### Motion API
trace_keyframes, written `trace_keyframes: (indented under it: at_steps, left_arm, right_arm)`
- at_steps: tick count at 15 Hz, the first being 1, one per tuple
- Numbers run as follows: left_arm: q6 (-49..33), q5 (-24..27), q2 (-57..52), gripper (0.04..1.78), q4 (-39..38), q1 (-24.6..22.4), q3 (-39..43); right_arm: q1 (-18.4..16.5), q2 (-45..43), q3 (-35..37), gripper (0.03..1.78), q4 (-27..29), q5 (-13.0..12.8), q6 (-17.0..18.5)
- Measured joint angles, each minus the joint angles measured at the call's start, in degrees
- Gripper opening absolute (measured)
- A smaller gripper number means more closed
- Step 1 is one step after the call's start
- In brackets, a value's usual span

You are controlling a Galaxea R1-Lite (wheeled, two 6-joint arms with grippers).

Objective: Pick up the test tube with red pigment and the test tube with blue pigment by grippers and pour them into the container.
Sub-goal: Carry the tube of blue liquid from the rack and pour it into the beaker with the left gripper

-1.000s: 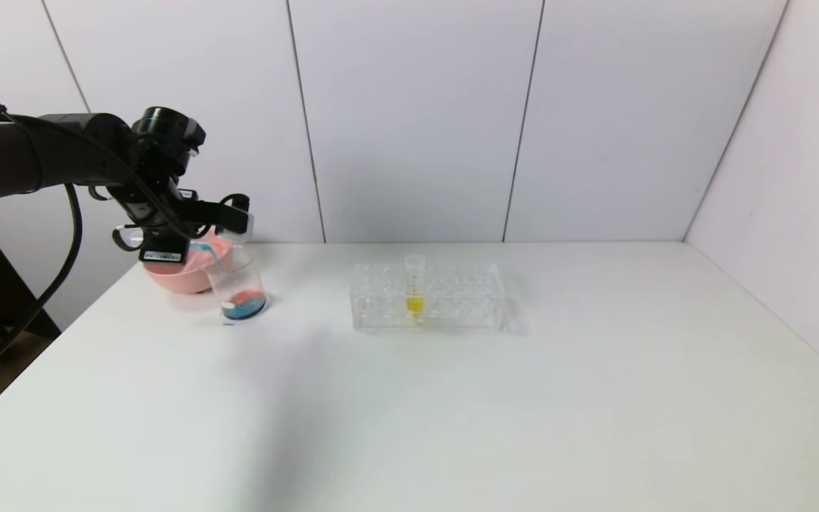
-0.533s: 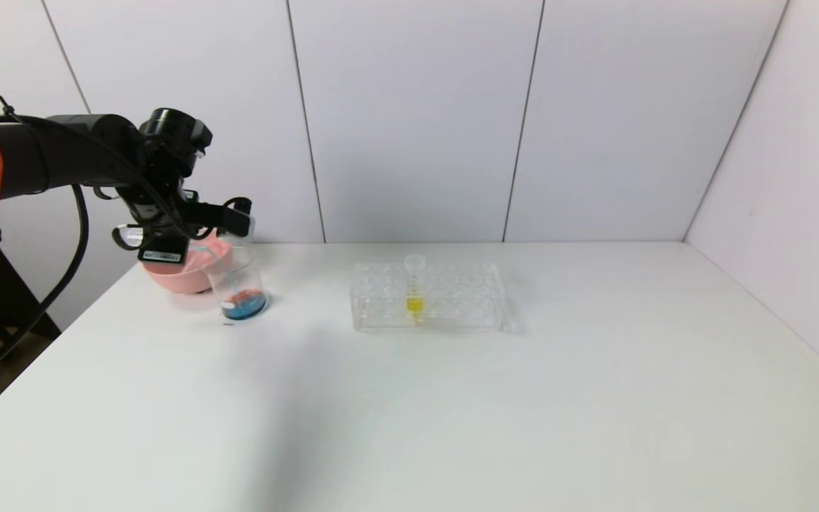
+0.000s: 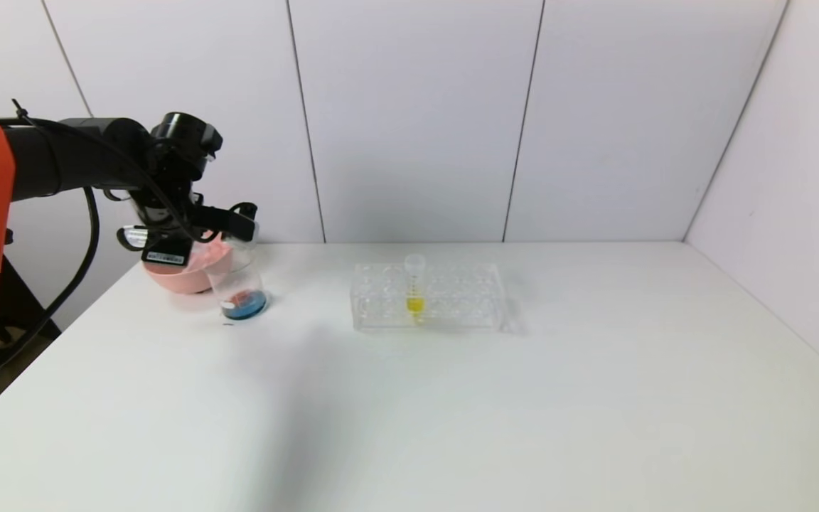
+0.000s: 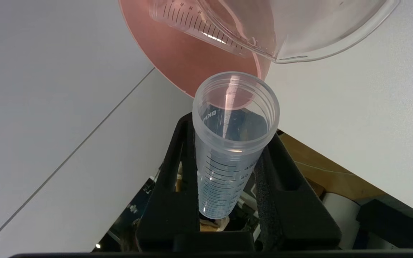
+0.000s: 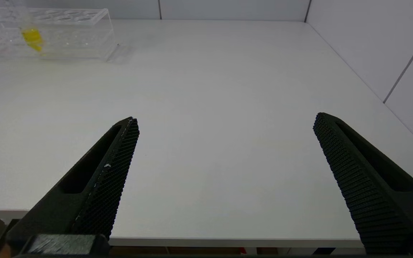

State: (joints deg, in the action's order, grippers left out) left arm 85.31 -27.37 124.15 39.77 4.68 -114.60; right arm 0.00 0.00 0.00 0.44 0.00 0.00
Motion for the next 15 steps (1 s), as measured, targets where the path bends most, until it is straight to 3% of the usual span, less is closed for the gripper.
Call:
trace_keyframes:
  at_steps: [10, 15]
  left_arm:
    - [-0.4, -2.8, -0.5, 0.46, 0.4, 0.4, 0.0]
    - [-11.7, 1.2, -2.4, 0.46, -1.6, 0.0, 0.0]
  right_arm:
    - [0.0, 0.0, 0.0, 1.77, 0.0, 0.0, 0.0]
    - [0.0, 0.0, 0.0, 1.77, 0.0, 0.0, 0.0]
